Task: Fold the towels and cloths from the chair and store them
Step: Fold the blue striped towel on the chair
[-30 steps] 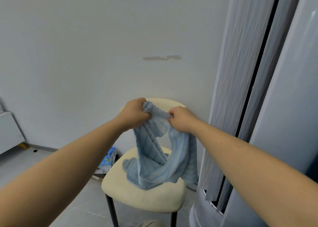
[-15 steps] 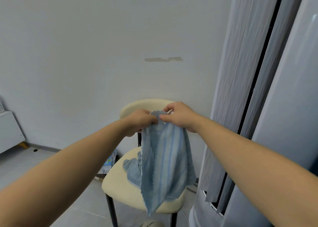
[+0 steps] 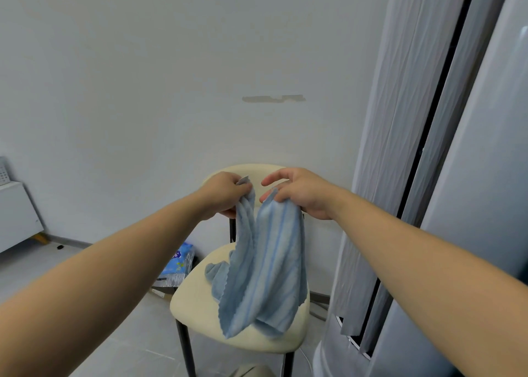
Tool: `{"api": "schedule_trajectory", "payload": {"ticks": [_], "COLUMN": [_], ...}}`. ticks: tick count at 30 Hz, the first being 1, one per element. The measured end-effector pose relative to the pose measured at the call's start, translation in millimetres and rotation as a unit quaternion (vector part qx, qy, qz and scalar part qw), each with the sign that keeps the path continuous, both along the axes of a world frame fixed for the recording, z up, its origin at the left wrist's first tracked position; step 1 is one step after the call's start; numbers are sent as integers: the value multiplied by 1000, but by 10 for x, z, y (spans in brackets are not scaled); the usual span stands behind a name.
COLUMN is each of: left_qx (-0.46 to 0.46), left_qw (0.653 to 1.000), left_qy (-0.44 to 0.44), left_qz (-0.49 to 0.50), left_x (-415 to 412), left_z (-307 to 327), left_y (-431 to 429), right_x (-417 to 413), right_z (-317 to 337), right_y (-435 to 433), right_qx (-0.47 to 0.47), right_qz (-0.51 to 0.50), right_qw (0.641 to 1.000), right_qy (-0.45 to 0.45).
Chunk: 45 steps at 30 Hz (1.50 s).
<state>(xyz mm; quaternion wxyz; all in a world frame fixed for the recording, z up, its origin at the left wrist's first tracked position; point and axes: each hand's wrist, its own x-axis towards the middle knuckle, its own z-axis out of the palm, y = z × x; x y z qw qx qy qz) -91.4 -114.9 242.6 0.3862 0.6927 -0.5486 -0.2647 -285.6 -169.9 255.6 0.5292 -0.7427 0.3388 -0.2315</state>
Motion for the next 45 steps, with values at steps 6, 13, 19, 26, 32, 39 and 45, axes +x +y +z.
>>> {"api": "schedule_trajectory", "payload": {"ticks": [6,13,19,26,32,39,45], "left_qx": [1,-40,-12,16,27,-12,-52], "left_qw": [999,999,991,974,975,986,994], "left_qy": [-48,36,132,214,190,132,14], "left_qz": [24,5,-32,-75,-112,-102,-92], "left_x": [7,-79,-134,-95,-60,-112,-108], "left_z": [-2,24,48,37,40,21,41], "left_y": [-23,34,54,64,75,72,76], "right_x": [20,54,69,110,120,117,67], "right_z": [-70,-98,-133,-173,-216,-268,-271], "right_y": [-38,-7,-29,-83,-107,-144,-66], "right_qx": [-73,-97,-167,-190,-214,-239,-122], "right_qz": [-21,-20,-46,-78,-69,-92,-35], "right_qw": [997,992,983,977,973,966,992], "right_qy": [-17,-84,-66,-58,-61,-32,-15]}}
